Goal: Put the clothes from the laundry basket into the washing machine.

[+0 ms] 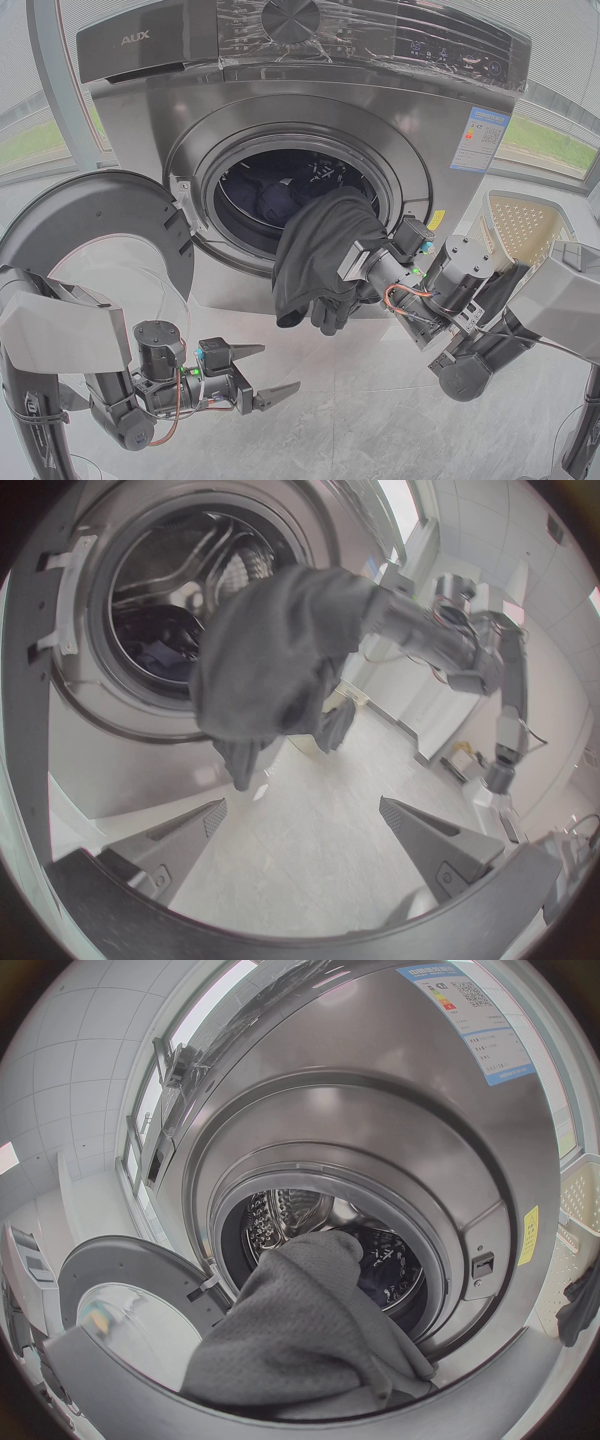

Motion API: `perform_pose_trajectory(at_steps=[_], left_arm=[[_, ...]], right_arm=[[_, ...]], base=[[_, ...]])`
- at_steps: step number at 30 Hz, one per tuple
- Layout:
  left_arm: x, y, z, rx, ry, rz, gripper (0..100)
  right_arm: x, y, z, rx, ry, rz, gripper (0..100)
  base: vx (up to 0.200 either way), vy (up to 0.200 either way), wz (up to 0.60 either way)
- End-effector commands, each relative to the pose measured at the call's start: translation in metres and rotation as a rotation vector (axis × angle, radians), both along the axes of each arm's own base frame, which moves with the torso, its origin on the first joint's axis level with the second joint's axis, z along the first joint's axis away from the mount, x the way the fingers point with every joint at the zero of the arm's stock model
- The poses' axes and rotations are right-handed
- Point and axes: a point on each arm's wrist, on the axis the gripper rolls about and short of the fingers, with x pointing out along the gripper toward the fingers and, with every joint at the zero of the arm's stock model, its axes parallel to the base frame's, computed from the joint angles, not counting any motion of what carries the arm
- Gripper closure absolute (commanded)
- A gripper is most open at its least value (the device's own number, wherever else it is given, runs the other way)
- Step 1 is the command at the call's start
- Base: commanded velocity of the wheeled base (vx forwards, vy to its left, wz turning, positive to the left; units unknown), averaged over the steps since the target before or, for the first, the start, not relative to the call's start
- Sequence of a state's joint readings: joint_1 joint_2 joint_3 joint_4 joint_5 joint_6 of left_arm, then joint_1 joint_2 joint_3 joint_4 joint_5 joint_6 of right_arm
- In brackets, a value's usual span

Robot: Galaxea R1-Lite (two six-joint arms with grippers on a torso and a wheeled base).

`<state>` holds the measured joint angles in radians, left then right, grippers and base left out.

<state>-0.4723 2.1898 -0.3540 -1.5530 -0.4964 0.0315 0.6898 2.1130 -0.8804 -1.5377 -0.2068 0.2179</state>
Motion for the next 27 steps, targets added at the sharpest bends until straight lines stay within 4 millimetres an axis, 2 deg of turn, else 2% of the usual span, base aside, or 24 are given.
perform_pose_trajectory(at_steps=[1,2,4,8,11,14,19,23,27], left_arm=[[-0.003,0.000,-0.001,0.005,-0.008,-0.024,0],[-0.001,0.000,0.001,-0.001,-0.017,-0.022,0],[0.012,-0.003,0.017,-0.028,-0.104,0.014,0],[0.011,-0.001,0.046,-0.059,-0.206,0.070,0],[0.010,-0.011,0.066,-0.109,-0.268,0.055,0],[0.025,-0.023,0.077,-0.146,-0.331,0.081,0],[0.052,-0.037,0.066,-0.155,-0.351,0.123,0],[0.054,-0.044,0.051,-0.140,-0.316,0.106,0],[0.055,-0.059,0.035,-0.130,-0.289,0.073,0]], right_arm=[[-0.003,0.002,0.004,0.008,-0.010,0.008,100],[-0.002,0.002,0.003,0.006,-0.007,0.008,100],[-0.004,0.004,0.002,0.004,-0.005,0.016,100],[-0.005,0.005,0.003,0.004,-0.010,0.018,100],[-0.004,0.004,0.004,0.000,-0.010,0.015,100],[-0.005,0.005,0.003,-0.001,-0.008,0.018,100],[-0.011,0.013,0.003,0.000,-0.007,0.045,100],[-0.014,0.019,0.003,0.002,-0.009,0.060,100],[-0.014,0.021,0.004,0.006,-0.014,0.063,100]], base=[[0.000,0.000,0.00],[0.000,0.000,0.00],[0.000,0.000,0.00],[0.000,0.000,0.00],[0.000,0.000,0.00],[0.000,0.000,0.00],[0.000,0.000,0.00],[0.000,0.000,0.00],[0.000,0.000,0.00]])
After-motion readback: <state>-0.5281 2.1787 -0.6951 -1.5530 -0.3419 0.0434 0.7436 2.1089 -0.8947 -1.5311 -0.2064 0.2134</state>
